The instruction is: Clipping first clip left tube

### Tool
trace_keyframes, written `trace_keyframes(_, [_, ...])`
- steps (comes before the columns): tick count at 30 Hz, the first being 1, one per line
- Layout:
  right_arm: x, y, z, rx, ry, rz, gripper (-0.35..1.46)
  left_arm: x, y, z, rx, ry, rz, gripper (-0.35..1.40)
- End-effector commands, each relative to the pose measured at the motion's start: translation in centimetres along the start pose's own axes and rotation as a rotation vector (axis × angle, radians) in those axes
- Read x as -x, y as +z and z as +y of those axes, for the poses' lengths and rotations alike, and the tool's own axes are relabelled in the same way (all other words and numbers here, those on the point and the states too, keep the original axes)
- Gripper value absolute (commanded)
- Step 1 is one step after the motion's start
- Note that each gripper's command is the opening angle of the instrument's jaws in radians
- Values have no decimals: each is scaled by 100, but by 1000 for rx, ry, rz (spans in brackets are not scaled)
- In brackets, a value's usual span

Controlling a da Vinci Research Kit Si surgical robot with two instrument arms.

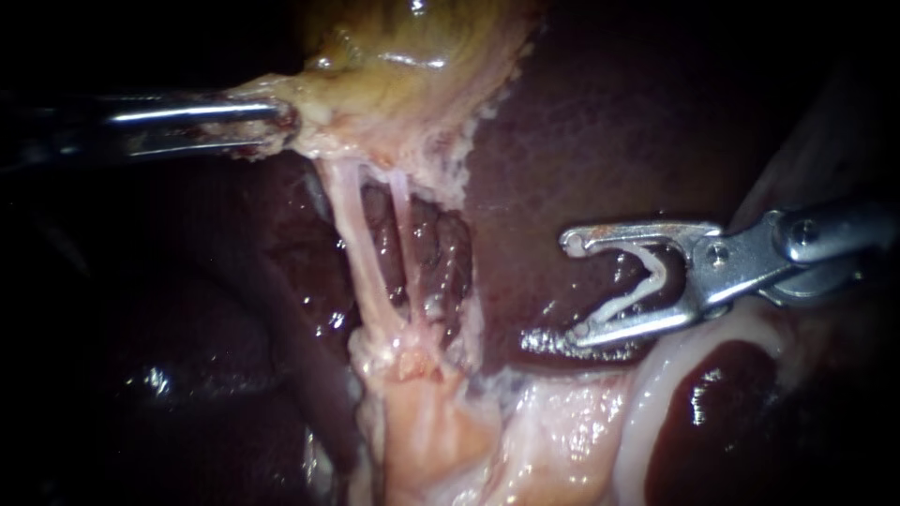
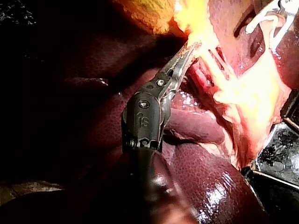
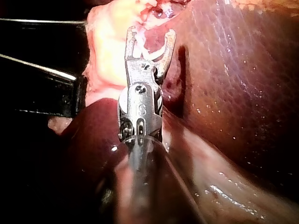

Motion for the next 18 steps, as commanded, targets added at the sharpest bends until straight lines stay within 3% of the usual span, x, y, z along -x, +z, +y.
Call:
trace_keyframes(1, [-3, 2, -2, -4, 0, 1, 50, 2, 2, 0, 0, 3, 2, -35])
trace_keyframes(11, [-55, 64, -30, -12, 21, 6, 50, 7, 6, -1, -2, 5, 3, -35])
trace_keyframes(15, [-62, 95, -32, -6, 47, 5, 50, 7, 8, 0, -4, 5, 4, -35])
trace_keyframes(18, [-57, 115, -31, -4, 54, 3, 50, 7, 9, 0, -4, 5, 4, -35])
